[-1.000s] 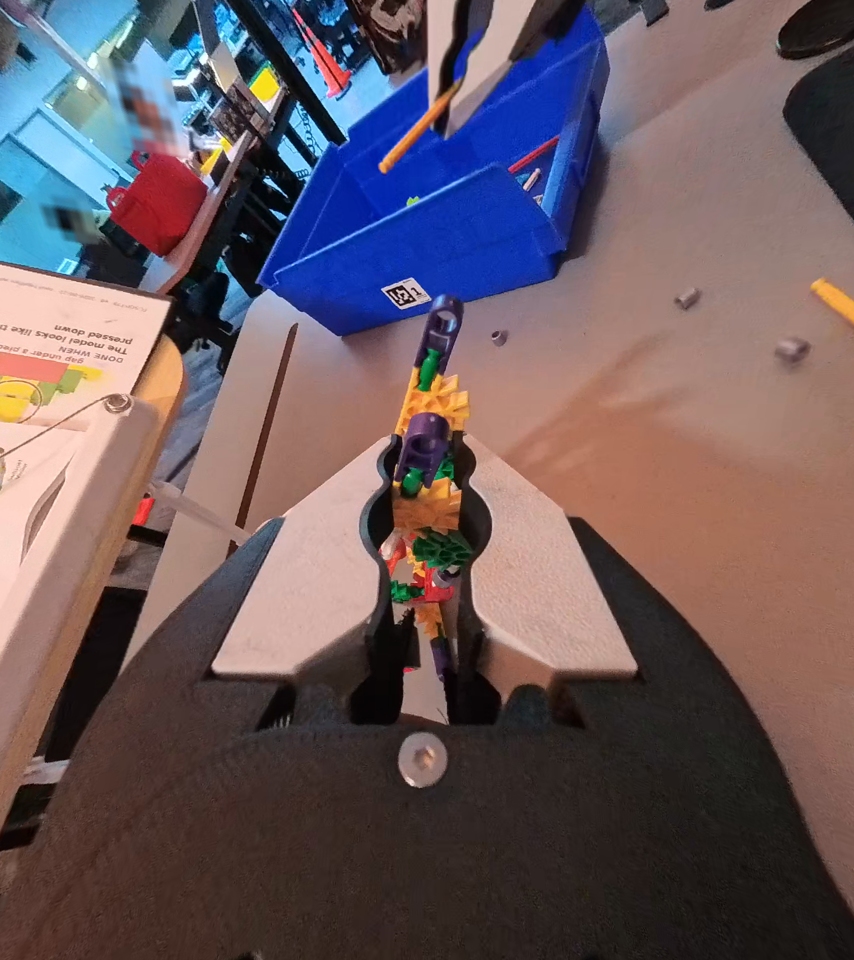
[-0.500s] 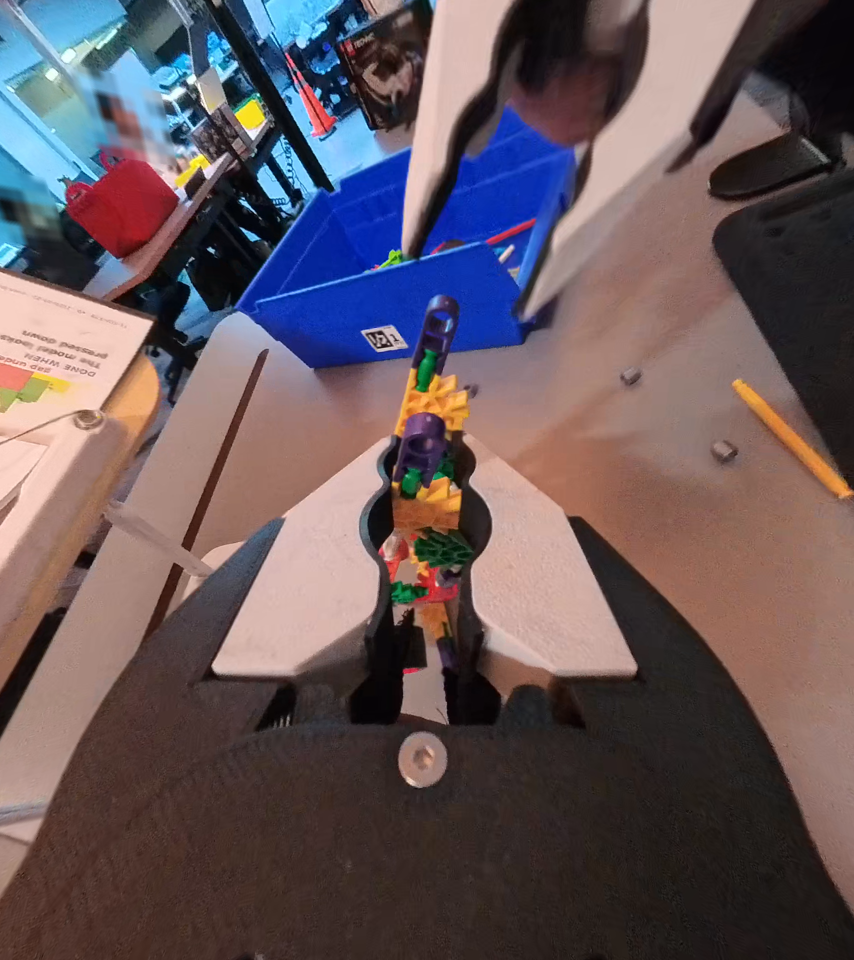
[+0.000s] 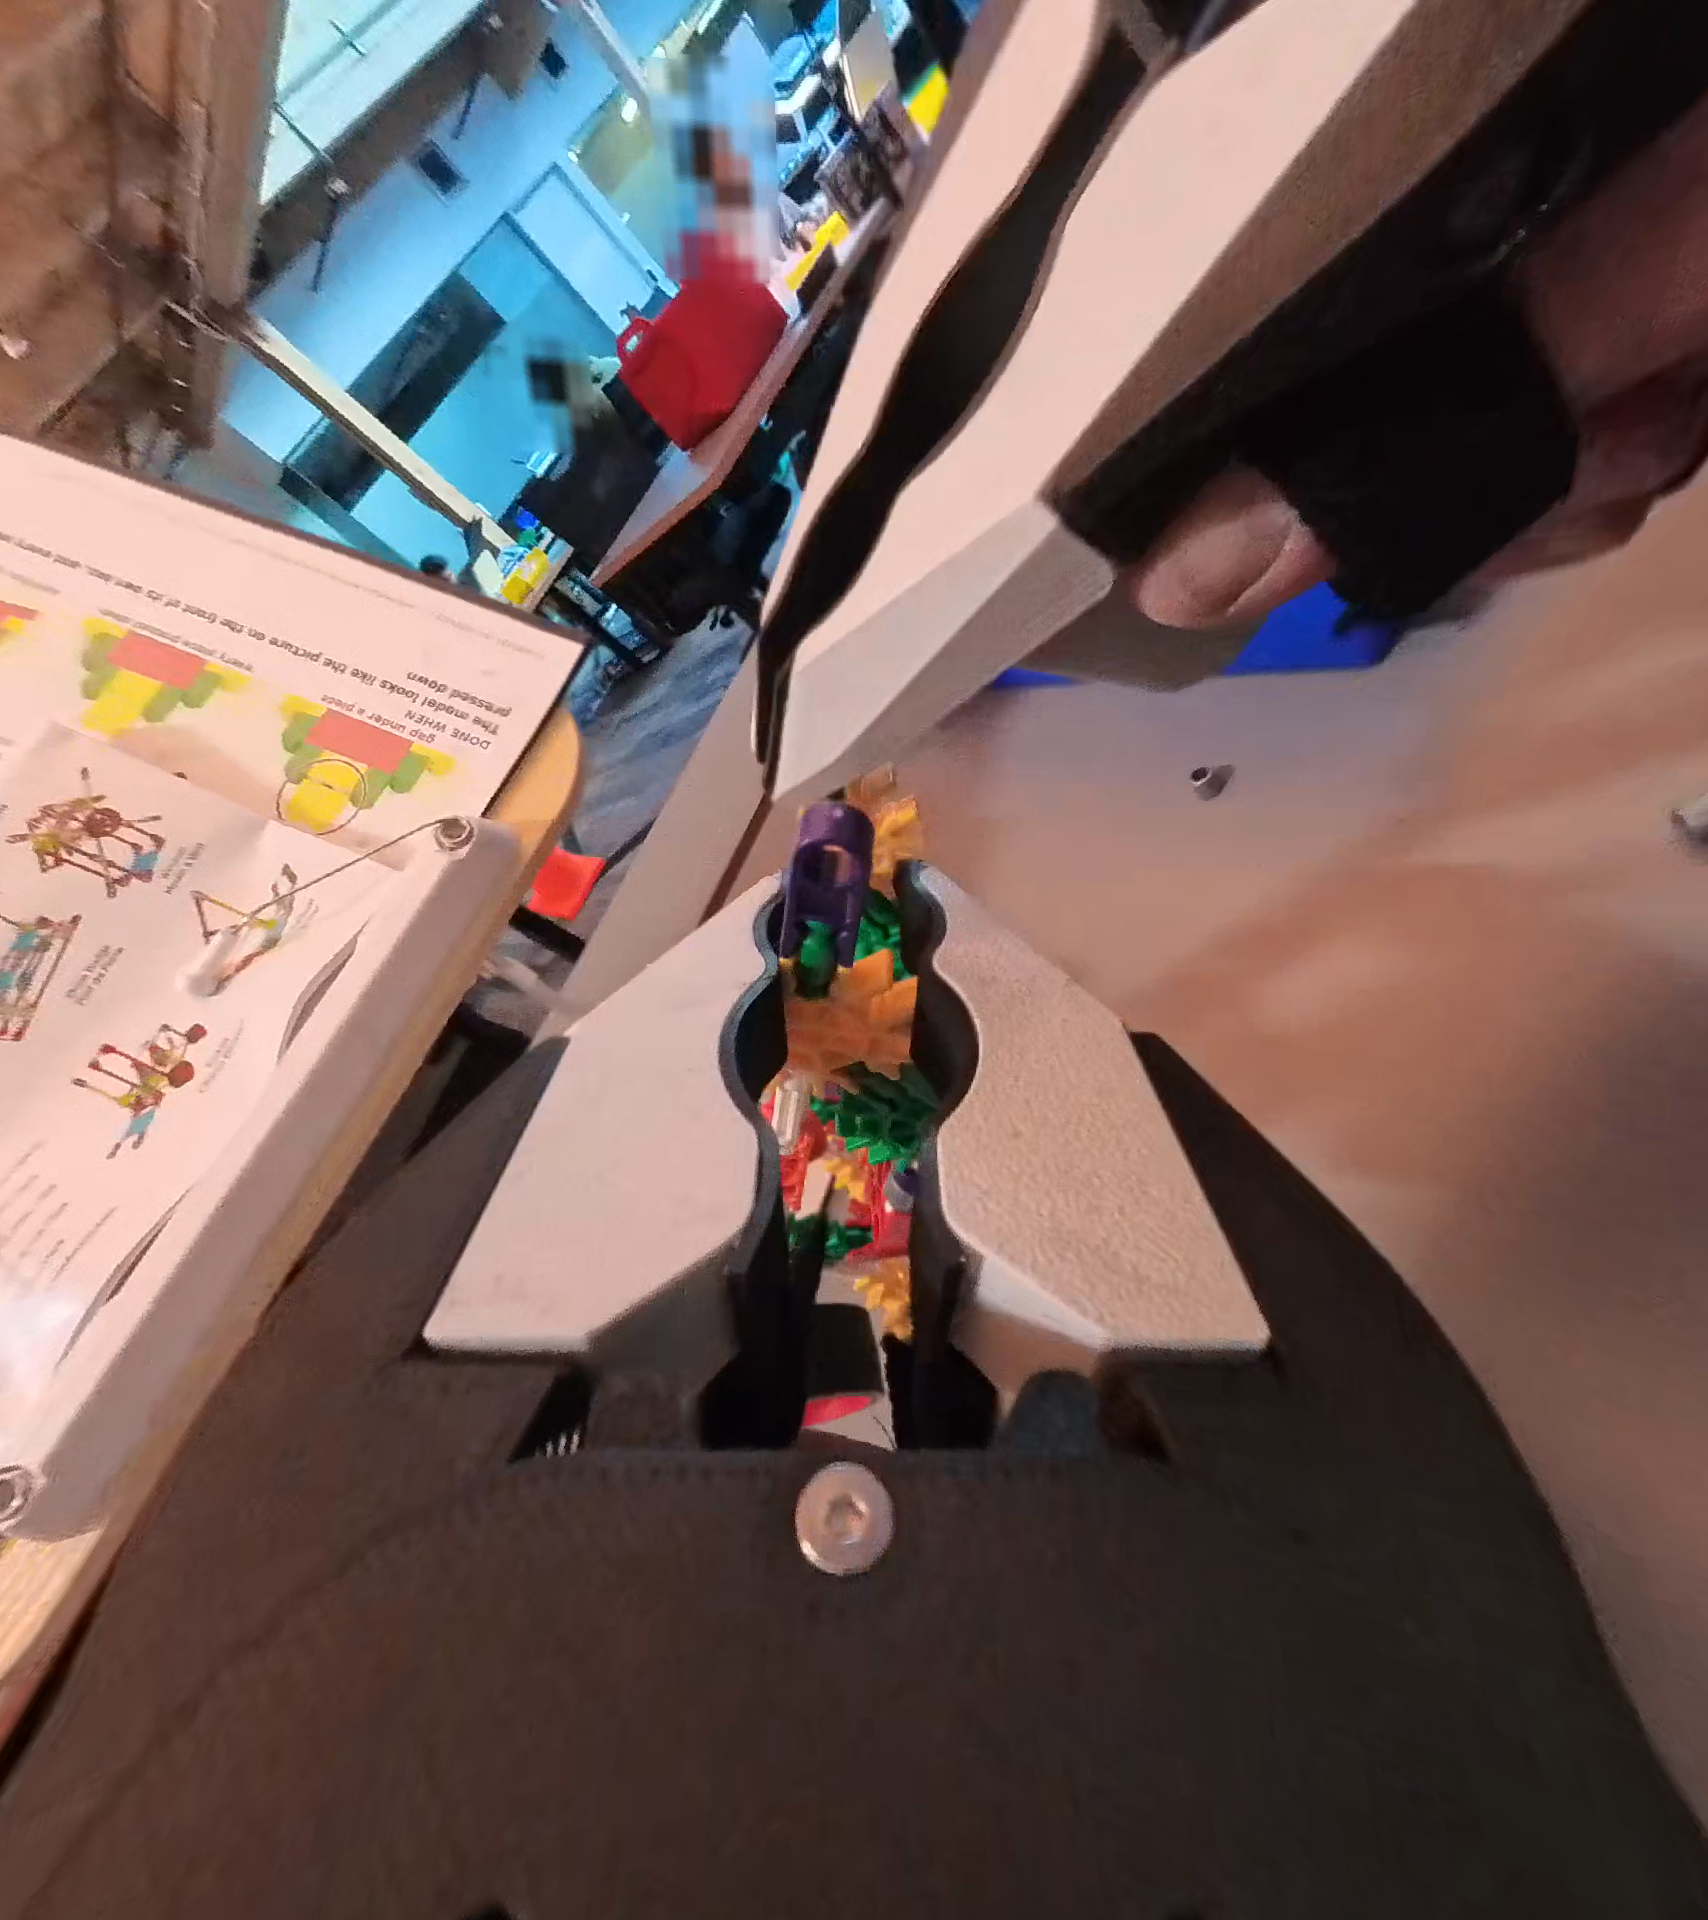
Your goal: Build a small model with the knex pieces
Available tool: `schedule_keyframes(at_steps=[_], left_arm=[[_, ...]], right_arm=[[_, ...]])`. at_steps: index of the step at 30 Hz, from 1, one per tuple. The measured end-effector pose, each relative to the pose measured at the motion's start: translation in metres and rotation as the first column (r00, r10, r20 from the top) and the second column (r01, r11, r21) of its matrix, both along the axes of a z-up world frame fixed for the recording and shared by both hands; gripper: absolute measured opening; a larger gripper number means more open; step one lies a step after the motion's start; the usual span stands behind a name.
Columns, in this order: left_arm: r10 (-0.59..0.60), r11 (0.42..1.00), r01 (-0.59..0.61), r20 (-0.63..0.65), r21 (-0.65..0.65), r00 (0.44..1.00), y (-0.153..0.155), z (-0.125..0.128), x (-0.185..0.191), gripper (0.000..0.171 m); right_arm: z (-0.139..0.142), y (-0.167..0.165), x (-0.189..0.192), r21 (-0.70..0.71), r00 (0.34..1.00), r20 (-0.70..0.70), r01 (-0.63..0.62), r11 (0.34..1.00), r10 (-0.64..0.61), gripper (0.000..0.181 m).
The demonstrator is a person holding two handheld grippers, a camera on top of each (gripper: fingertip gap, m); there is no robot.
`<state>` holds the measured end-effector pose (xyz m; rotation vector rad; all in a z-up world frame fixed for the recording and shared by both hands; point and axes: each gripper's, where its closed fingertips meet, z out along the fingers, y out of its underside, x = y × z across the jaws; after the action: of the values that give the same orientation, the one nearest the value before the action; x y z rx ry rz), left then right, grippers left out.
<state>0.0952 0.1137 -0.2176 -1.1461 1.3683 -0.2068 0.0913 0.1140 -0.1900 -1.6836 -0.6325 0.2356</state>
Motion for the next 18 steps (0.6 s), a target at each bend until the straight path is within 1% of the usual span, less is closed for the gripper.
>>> schedule_keyframes(at_steps=[2,3,5,8,9,11,13,15,16,17,18], left_arm=[[-0.038,0.998,0.041,0.042,-0.051,0.998,-0.004,0.0,0.002,0.016],[-0.047,0.997,0.051,0.066,-0.065,0.997,-0.005,0.001,0.003,0.016],[-0.062,0.996,0.068,0.101,-0.061,0.993,-0.005,0.002,0.003,0.016],[-0.075,0.99,0.092,0.146,-0.108,0.986,-0.004,0.002,0.003,0.016],[-0.095,0.989,0.11,0.146,-0.096,0.985,-0.006,0.001,0.004,0.016],[-0.132,0.982,0.156,0.207,-0.103,0.969,-0.012,0.009,0.005,0.015],[-0.134,0.978,0.164,0.214,-0.128,0.967,-0.013,0.009,0.007,0.015],[-0.157,0.977,0.187,0.248,-0.105,0.956,-0.017,0.014,0.005,0.015],[-0.153,0.977,0.183,0.239,-0.108,0.959,-0.016,0.013,0.005,0.015],[-0.163,0.973,0.199,0.26,-0.118,0.952,-0.017,0.013,0.004,0.015],[-0.176,0.967,0.22,0.285,-0.128,0.942,-0.018,0.013,0.005,0.015]], right_arm=[[0.004,-0.002,-0.002,-0.027,0.982,-0.177,-0.073,0.997,0.067,0.003],[0.005,-0.003,-0.002,-0.043,0.96,-0.262,-0.112,0.993,0.097,0.003],[0.008,-0.004,-0.004,-0.071,0.883,-0.443,-0.21,0.975,0.157,0.004],[0.007,-0.004,-0.004,-0.078,0.756,-0.622,-0.322,0.943,0.207,0.004],[0.007,-0.004,-0.003,-0.071,0.727,-0.65,-0.349,0.935,0.222,0.004],[0.012,-0.006,-0.002,-0.029,0.67,-0.695,-0.391,0.92,0.263,0.004],[0.013,-0.006,-0.002,-0.01,0.646,-0.712,-0.403,0.915,0.277,0.004],[0.019,-0.013,-0.005,0.033,0.603,-0.726,-0.448,0.893,0.329,0.004],[0.021,-0.016,-0.007,0.048,0.596,-0.723,-0.46,0.887,0.348,0.004],[0.025,-0.019,-0.01,0.067,0.58,-0.724,-0.48,0.875,0.374,0.003],[0.028,-0.023,-0.013,0.091,0.552,-0.73,-0.506,0.857,0.403,0.003]])
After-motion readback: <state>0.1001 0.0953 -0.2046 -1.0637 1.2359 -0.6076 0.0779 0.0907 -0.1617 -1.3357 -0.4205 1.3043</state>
